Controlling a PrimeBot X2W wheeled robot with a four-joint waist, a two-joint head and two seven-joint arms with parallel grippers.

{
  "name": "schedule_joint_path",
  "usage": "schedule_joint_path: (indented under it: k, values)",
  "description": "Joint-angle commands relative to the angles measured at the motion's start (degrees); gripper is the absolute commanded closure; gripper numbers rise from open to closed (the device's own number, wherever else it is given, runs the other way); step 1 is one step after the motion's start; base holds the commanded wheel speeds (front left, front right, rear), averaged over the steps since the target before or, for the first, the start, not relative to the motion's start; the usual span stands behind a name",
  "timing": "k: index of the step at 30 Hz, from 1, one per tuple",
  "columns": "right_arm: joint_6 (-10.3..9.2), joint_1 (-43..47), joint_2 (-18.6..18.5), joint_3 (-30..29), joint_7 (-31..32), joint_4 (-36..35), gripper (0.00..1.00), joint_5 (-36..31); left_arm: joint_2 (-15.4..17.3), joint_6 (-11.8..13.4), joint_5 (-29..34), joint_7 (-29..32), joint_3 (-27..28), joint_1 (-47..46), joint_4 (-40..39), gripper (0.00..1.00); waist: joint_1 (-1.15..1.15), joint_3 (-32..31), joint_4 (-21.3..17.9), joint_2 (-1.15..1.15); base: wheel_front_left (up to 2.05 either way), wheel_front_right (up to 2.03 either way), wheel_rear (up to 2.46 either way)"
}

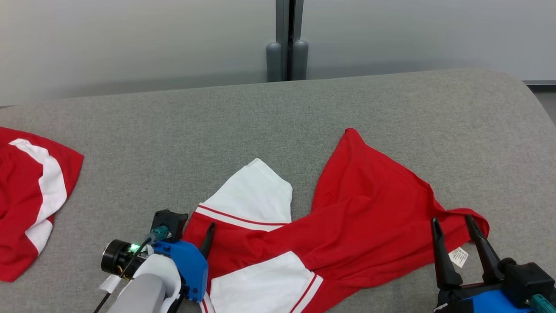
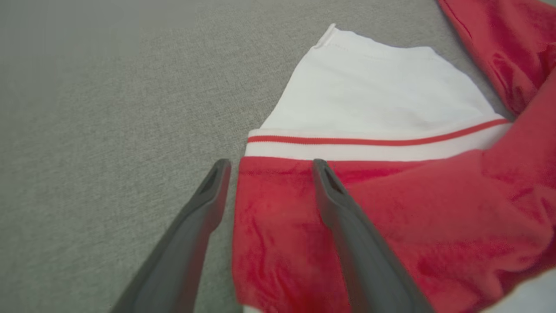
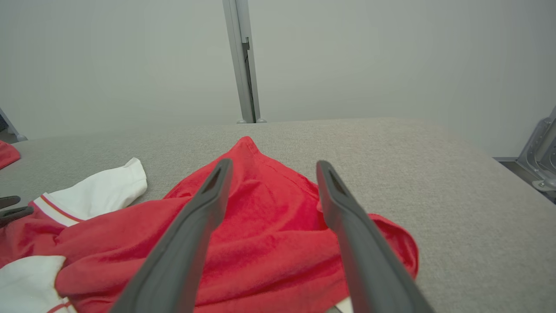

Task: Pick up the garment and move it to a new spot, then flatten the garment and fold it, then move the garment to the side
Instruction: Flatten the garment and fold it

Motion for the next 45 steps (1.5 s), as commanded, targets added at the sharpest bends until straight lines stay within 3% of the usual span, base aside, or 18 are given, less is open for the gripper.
schedule_joint_path:
  k: [1,13,14,16,17,18,32,40,41,42,45]
  values:
    - [0.02,-0.5,-0.3,0.0,0.3,0.2,0.00,-0.4,0.4,-0.1,-0.3,0.1,-0.7,-0.8,0.7,0.00,0.00,-0.1,0.0,-0.01,0.00,0.00,0.00]
    - [0.02,-0.8,-0.2,0.3,0.2,0.2,0.00,-0.3,-0.2,-0.1,-4.7,1.2,-6.9,-1.3,6.2,0.00,0.00,-0.1,-0.3,-0.01,0.00,0.00,0.00]
    - [0.02,-0.8,-0.2,0.3,0.1,0.3,0.00,-0.3,-0.2,-0.1,-4.9,1.1,-7.5,-1.5,6.4,0.42,0.00,-0.1,-0.3,-0.01,0.00,0.00,0.00]
    - [0.02,-0.8,-0.2,0.2,0.0,0.3,0.00,-0.4,-0.2,-0.1,-5.4,0.6,-8.3,-2.0,6.8,0.80,0.00,-0.2,-0.3,-0.01,0.00,0.00,0.00]
    - [0.02,-0.8,-0.2,0.2,-0.1,0.3,0.00,-0.4,-0.1,-0.1,-5.3,-0.2,-8.5,-2.4,6.8,0.95,0.00,-0.2,-0.3,-0.01,0.00,0.00,0.00]
    - [0.02,-0.8,-0.2,0.2,-0.2,0.2,0.00,-0.4,0.0,-0.1,-5.2,-0.9,-8.7,-2.7,7.1,1.00,0.00,-0.2,-0.3,-0.01,0.00,0.00,0.00]
    - [0.02,-1.6,-0.7,-0.4,-0.4,-0.2,0.00,-0.5,2.6,1.1,-5.3,-8.4,-6.2,-15.6,9.6,1.00,0.00,1.9,-0.5,-0.01,0.00,0.00,0.00]
    - [0.02,-2.6,-0.5,-0.7,-0.7,0.4,0.00,-0.7,4.2,3.4,-6.7,-11.2,-3.2,-21.3,12.1,1.00,0.00,3.6,-2.4,-0.01,0.00,0.00,0.00]
    - [0.02,-2.6,-0.5,-0.6,-0.7,0.5,0.00,-0.8,3.9,3.5,-6.9,-11.5,-2.8,-21.2,12.4,0.36,0.00,3.7,-2.4,-0.01,0.00,0.00,0.00]
    - [0.02,-2.7,-0.4,-0.4,-0.8,0.6,0.00,-0.8,3.7,3.6,-6.8,-11.6,-2.8,-20.9,12.7,0.00,0.00,3.8,-2.5,-0.01,0.00,0.00,0.00]
    - [0.02,-2.8,-0.3,-0.3,-0.8,1.0,0.00,-0.7,3.5,4.4,-6.7,-12.2,-2.3,-19.6,12.3,0.00,0.00,3.7,-2.4,-0.01,0.00,0.00,0.00]
